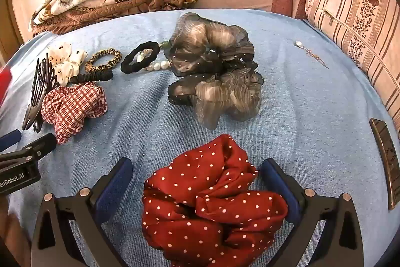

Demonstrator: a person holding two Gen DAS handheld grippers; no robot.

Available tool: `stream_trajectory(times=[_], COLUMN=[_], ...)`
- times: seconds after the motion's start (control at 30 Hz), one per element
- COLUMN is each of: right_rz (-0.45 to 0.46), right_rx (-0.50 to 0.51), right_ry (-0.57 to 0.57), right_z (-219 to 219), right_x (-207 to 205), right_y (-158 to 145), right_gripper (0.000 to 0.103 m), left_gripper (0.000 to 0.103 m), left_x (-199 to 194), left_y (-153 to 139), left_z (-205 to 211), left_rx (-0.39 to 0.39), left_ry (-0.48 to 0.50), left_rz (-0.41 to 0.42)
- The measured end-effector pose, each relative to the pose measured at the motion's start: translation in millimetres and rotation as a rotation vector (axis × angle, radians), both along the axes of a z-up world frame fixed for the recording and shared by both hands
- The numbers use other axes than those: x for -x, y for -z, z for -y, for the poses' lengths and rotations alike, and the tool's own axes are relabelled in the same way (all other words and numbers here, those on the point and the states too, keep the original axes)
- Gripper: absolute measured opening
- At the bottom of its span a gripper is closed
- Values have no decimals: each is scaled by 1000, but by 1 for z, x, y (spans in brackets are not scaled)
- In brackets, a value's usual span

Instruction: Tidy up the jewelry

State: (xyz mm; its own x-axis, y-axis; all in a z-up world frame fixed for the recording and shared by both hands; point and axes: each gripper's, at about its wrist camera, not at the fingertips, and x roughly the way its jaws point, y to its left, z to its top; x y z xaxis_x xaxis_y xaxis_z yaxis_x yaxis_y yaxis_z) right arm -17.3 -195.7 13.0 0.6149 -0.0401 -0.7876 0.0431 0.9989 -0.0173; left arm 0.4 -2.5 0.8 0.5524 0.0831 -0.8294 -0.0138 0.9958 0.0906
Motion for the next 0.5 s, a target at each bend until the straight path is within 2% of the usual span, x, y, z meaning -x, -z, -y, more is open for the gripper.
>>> stream_trajectory(times=[0.03, 0.07, 0.5], right_rz=[3, 7, 5], right_rx=[-6, -8, -6], right_ry=[0, 0, -3], right_z=[0, 0, 0], right_x=[0, 0, 0], right_y=[0, 0, 1], right_gripper=[103, 103, 103], left_gripper=[103, 103, 103], left_x=[0, 0, -1], left_y=[0, 0, 2], left_z=[2, -5, -6], left_rx=[-8, 55, 60], left_ry=[1, 0, 0], left_rz=[1, 4, 5])
